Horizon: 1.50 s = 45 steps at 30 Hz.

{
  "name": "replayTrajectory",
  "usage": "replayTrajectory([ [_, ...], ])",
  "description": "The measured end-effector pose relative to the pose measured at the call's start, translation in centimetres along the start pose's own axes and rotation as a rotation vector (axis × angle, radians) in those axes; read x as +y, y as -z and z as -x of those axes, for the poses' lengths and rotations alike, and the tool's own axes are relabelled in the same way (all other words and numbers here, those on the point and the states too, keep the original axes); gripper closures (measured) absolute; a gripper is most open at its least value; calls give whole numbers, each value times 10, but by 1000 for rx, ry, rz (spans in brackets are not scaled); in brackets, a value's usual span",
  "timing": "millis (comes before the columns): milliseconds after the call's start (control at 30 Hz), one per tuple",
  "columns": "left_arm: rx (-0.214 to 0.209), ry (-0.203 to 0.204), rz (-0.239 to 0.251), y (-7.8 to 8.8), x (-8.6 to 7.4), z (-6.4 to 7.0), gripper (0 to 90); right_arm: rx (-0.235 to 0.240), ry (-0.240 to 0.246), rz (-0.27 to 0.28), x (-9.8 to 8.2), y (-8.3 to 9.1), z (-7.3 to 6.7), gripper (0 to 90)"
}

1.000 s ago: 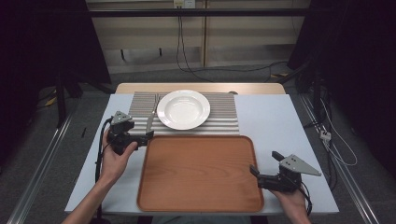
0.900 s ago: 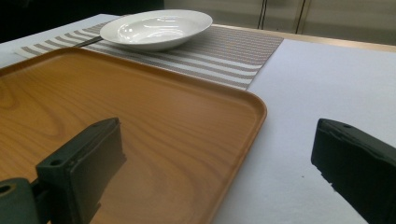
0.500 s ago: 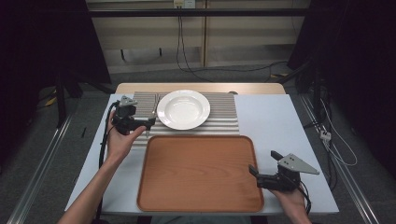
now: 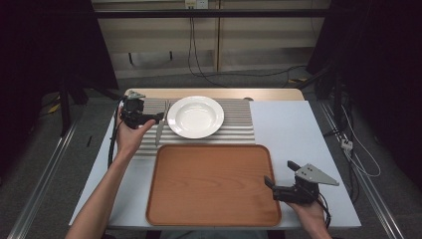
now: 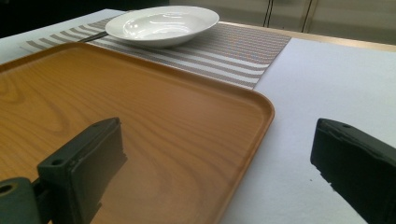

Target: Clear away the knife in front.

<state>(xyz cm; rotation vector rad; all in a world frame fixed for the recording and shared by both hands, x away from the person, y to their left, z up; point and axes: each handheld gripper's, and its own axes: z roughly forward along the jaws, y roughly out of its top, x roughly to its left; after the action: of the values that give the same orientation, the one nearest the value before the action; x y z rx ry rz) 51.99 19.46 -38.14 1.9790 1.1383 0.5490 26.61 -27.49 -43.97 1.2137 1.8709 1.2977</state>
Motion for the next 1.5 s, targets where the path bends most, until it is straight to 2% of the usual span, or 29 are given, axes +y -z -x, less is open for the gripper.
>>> replayTrajectory([
  [133,16,7,-22,-9,8,-7,143,2,0,-3,0,0,1,26],
  [267,23,-17,-71,-18,15,-14,147,4,-4,-2,-1,0,2,26],
  [367,28,-5,-86,-25,17,-17,145,-1,-6,-4,-1,0,3,26],
  [500,32,1,-112,-40,15,-19,152,0,-5,-5,-1,-1,3,26],
  [600,45,-22,-146,-52,10,-16,170,3,-1,-7,-2,0,2,26],
  [767,62,15,-181,-63,4,-23,206,4,-7,-12,-2,0,2,25],
  [967,24,46,-226,-78,-2,-30,253,7,-4,-21,-3,-1,3,24],
  [1033,57,32,-234,-84,-4,-29,278,8,-4,-29,-3,-2,2,21],
  [1267,25,26,-255,-95,-4,-26,386,10,2,-37,-4,-3,2,21],
  [1367,5,36,-252,-98,-4,-24,550,13,-1,-45,-4,-5,3,21],
  [1400,-1,43,-252,-99,-4,-24,550,13,-1,-45,-4,-5,3,21],
  [1467,-1,51,-254,-101,-2,-22,615,12,-1,-45,-4,-4,3,21],
  [1500,4,43,-264,-102,-1,-21,615,12,-1,-45,-4,-4,3,21],
])
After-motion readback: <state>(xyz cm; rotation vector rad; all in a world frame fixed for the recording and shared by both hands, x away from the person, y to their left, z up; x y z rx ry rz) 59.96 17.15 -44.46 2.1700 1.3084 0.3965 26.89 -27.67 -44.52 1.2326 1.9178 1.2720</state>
